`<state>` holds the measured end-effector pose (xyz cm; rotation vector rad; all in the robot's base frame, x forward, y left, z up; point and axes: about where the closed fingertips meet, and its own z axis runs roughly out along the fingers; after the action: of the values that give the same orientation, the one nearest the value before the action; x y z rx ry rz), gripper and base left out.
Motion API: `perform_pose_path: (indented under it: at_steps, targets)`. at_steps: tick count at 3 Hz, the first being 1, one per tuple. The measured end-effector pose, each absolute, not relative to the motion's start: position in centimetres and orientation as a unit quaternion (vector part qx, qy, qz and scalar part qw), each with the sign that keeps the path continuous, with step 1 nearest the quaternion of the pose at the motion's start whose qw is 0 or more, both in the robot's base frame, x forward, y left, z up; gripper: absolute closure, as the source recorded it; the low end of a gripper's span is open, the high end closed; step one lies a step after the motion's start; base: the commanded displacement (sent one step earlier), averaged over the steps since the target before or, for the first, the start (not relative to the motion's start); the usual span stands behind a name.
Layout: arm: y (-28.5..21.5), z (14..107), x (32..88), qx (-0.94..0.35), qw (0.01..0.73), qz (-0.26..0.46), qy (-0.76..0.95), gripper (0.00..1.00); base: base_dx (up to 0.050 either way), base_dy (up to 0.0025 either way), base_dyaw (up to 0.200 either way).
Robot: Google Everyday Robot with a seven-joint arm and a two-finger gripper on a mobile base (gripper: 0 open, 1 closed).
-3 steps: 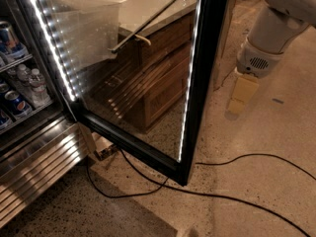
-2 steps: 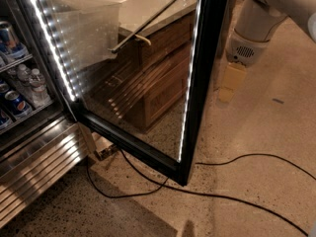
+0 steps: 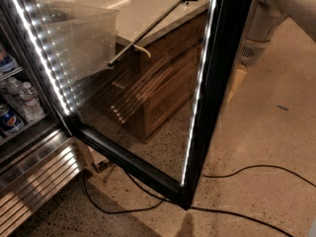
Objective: Close right fridge door
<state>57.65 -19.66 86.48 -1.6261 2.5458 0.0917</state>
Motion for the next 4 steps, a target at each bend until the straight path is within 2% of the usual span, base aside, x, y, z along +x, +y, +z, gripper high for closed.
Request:
perform_pose_path:
  at_steps: [4]
  targets:
    - [-19.66,86.48,57.65,-0.537,0.060,0.030,0.841,0.00,0.000,0.00001,0.191]
